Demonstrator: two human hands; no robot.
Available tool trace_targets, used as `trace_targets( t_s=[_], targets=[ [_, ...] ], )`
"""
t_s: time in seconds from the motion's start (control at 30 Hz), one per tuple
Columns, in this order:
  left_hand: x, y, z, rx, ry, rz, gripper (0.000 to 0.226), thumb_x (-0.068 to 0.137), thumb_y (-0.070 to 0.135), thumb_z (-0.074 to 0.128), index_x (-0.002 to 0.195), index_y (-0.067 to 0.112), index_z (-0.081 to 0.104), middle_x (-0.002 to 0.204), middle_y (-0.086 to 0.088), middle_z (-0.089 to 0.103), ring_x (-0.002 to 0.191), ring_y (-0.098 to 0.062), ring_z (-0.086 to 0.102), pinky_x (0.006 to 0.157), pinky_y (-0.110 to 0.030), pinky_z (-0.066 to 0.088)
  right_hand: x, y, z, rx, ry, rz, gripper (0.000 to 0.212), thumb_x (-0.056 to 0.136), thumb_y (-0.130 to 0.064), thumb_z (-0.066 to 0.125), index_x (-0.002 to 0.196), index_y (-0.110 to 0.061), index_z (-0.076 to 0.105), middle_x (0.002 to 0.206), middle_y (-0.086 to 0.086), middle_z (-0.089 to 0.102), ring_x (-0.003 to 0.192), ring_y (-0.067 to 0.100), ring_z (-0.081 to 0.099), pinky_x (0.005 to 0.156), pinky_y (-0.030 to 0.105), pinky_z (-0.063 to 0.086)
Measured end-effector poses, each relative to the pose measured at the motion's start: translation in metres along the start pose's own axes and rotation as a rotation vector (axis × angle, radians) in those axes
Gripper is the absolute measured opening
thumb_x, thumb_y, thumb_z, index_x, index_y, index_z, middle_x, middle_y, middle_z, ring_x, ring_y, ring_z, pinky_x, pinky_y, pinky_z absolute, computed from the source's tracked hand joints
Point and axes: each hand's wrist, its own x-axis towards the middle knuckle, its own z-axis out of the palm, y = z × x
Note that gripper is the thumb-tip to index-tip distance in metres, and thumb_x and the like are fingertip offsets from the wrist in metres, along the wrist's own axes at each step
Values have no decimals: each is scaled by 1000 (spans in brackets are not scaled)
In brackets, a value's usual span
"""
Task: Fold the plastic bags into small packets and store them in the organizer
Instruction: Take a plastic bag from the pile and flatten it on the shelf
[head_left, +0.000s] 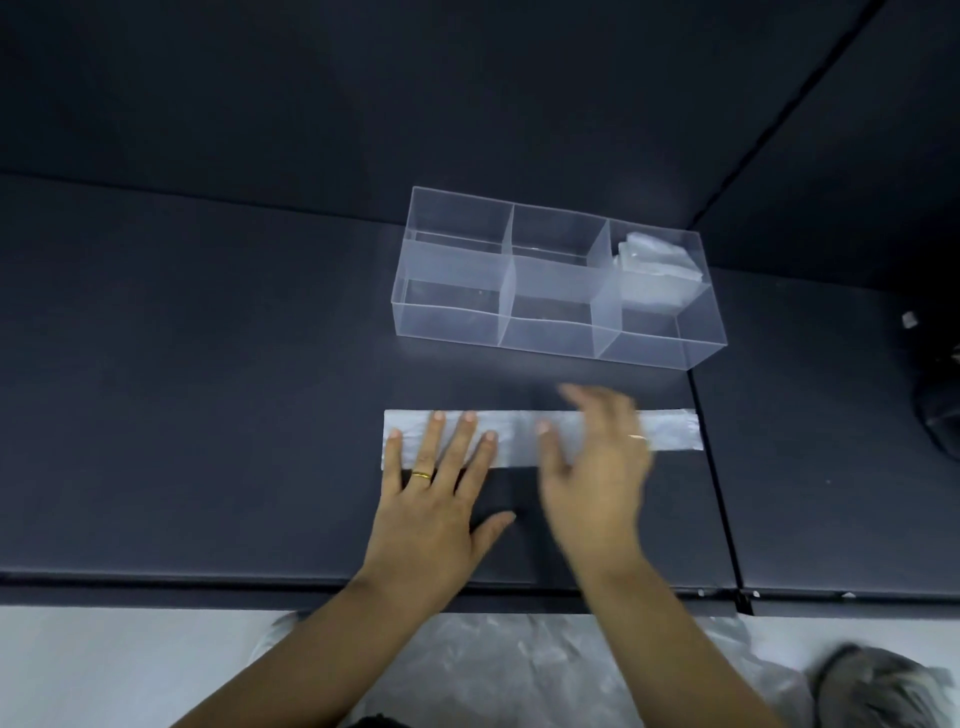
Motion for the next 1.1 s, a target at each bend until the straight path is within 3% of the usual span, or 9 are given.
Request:
trace_targets(
  t_s=[0.13,0.33,0.5,0.6,0.7,0.8,0.9,0.97,1.1],
  targets=[
    [0,-1,4,9,1,23,68,91,51,21,148,16,32,156,-7,26,144,-34,18,112,-61,22,-23,-4,21,12,-524,-321,55,102,-43,19,152,-21,17,159,-9,7,146,2,-3,120,30,0],
    [2,0,6,-14,0,29,71,90,58,27,144,14,42,153,-8,34,141,-34,29,106,-64,30,1,69,-5,-372,-528,-262,72,87,-60,-3,148,-23,-17,153,-12,-26,139,2,-31,116,27,-18],
    [1,-1,6,13,-20,30,72,93,59,18,145,14,40,154,-8,31,142,-34,26,108,-63,28,28,119,-37,-372,-476,-144,60,102,-39,24,151,-18,-4,157,-8,-14,142,3,-18,117,24,-13],
    [1,-2,5,14,-19,27,73,95,59,12,145,14,40,154,-9,32,142,-35,27,108,-63,29,35,124,-45,-174,-334,-112,48,101,-20,41,148,-11,33,157,0,24,145,16,19,119,30,11],
    [1,-1,3,9,-20,21,73,94,59,13,144,14,41,153,-9,33,141,-35,28,107,-63,30,53,123,-49,-193,-198,-4,29,92,-18,62,120,-13,62,121,5,56,115,26,47,97,35,31],
    [2,-2,1,18,-10,37,72,92,59,20,144,14,41,153,-10,33,141,-36,29,106,-64,31,69,120,-51,-236,-303,76,8,88,-23,66,95,-20,65,92,-5,54,99,19,48,82,29,24],
    [3,-9,2,23,-7,86,73,93,61,17,145,14,38,154,-10,30,142,-35,27,107,-63,30,70,122,-58,-113,-353,105,9,87,-18,68,78,-16,64,89,-2,53,90,16,49,84,25,35],
    [7,-18,4,38,-4,150,74,95,63,12,147,15,35,155,-8,28,143,-33,24,109,-62,27,65,123,-69,56,-381,180,12,87,-14,68,76,-13,63,84,2,57,77,12,53,71,14,41],
    [20,-43,-4,107,15,360,73,93,63,22,147,16,36,156,-3,27,145,-29,20,112,-54,16,38,129,-96,408,-503,447,9,87,-8,67,81,-6,61,59,4,58,54,14,49,52,16,42]
  ],
)
